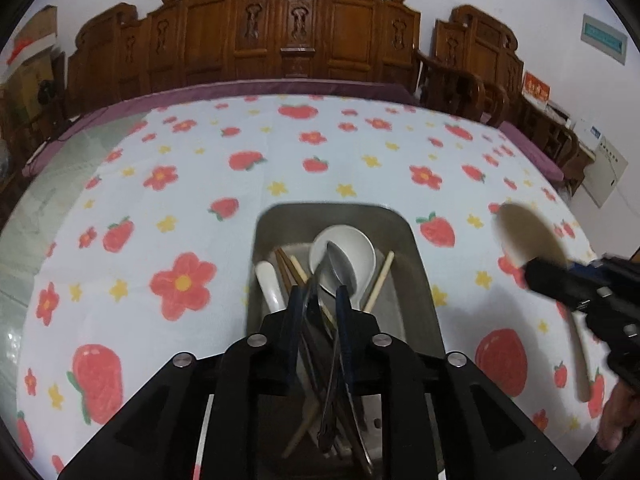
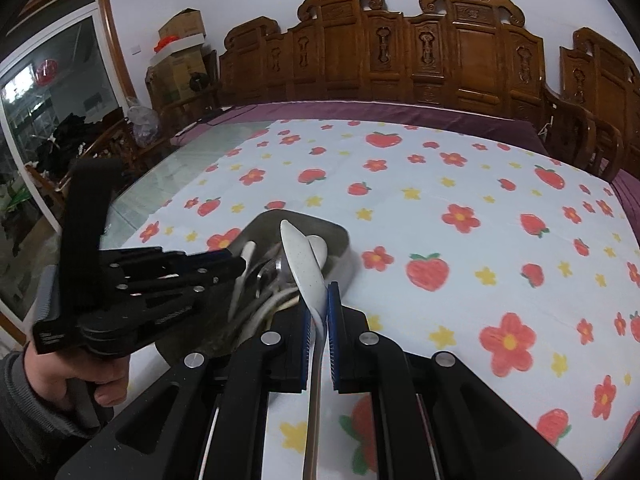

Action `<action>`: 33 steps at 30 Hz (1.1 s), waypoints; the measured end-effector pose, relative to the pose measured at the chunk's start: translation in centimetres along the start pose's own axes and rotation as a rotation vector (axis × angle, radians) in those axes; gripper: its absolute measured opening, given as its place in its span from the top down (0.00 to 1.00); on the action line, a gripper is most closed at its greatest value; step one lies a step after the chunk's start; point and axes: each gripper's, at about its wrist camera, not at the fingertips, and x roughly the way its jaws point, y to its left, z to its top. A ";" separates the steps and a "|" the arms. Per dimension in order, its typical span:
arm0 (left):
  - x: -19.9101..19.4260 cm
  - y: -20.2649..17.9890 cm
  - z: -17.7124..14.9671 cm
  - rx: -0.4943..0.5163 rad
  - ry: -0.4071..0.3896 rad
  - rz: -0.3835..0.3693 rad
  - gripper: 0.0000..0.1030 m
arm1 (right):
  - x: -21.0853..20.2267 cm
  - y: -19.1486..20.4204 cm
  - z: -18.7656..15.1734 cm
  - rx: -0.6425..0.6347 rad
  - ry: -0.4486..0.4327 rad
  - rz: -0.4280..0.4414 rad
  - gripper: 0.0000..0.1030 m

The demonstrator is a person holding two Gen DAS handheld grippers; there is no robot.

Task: Organize utensils
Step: 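Lower the white plastic spoon into the metal tray and open the right gripper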

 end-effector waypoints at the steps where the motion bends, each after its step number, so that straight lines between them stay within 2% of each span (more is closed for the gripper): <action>1: -0.3 0.2 0.1 0.000 -0.006 0.001 0.84 | 0.3 0.2 0.2 0.004 0.001 0.003 0.91; 10: -3.3 2.1 0.9 0.012 -0.080 0.067 0.84 | 4.1 2.4 1.8 0.079 0.011 0.051 0.91; 18: -4.6 3.8 1.4 -0.023 -0.114 0.075 0.84 | 7.3 3.3 2.6 0.168 0.018 0.077 0.91; 26: -5.1 4.5 1.5 -0.036 -0.125 0.087 0.84 | 10.3 3.0 2.1 0.220 0.042 0.061 0.91; 30: -5.1 4.5 1.5 -0.031 -0.124 0.091 0.84 | 11.0 2.7 1.8 0.219 0.054 0.048 0.88; 32: -5.2 4.5 1.5 -0.030 -0.124 0.092 0.84 | 11.1 2.7 1.5 0.209 0.064 0.038 0.84; 33: -5.1 4.5 1.5 -0.031 -0.124 0.092 0.84 | 11.0 2.6 1.5 0.205 0.064 0.037 0.78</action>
